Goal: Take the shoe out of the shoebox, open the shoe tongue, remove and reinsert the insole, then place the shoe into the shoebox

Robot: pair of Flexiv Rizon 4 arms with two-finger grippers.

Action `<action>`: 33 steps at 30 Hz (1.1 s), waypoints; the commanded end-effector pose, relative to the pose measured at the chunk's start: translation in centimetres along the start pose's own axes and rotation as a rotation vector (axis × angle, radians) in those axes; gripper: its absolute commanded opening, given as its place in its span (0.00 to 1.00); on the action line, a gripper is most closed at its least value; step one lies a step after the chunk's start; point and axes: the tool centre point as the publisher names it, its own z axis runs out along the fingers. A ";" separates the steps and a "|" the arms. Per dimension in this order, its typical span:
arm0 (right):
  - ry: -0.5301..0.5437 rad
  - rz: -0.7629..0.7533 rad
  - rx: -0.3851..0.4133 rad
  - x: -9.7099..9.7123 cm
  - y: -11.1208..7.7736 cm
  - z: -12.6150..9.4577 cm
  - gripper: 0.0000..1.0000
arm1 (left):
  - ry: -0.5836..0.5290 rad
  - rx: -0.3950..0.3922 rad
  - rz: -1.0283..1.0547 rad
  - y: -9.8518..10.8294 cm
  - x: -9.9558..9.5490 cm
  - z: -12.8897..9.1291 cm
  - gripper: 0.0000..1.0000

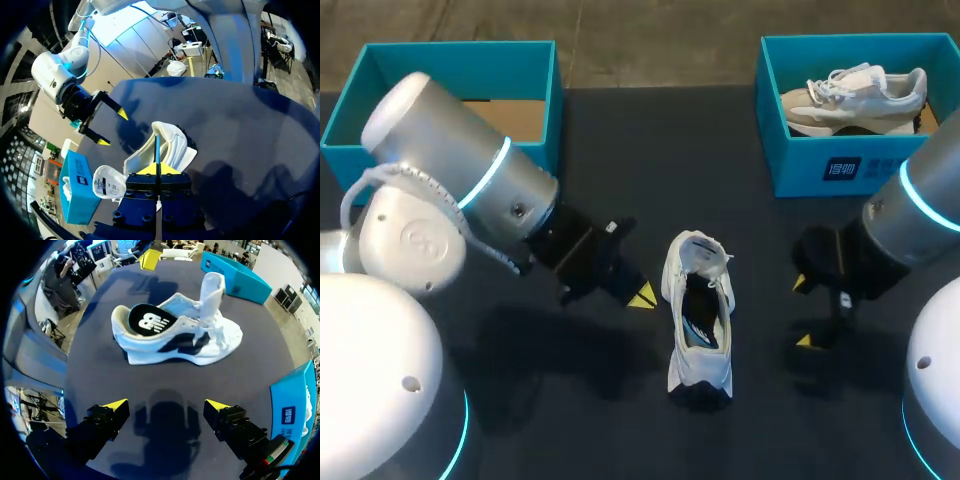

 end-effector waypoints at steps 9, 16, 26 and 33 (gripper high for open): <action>-0.020 -0.042 -0.013 -0.5 -2.9 -4.0 1.00 | 0.272 -0.019 0.010 -0.4 -0.6 -0.1 0.00; -0.020 -0.042 -0.013 -0.5 -2.9 -4.0 1.00 | 0.272 -0.019 0.010 -0.4 -0.6 -0.1 0.00; -0.035 -0.054 0.003 -0.8 -3.8 -4.9 1.00 | 0.362 -0.001 0.111 -0.5 -1.0 0.3 0.00; -0.036 -0.079 0.014 -2.1 -5.6 -6.4 1.00 | 0.464 -0.001 0.207 -0.3 -1.6 0.9 0.00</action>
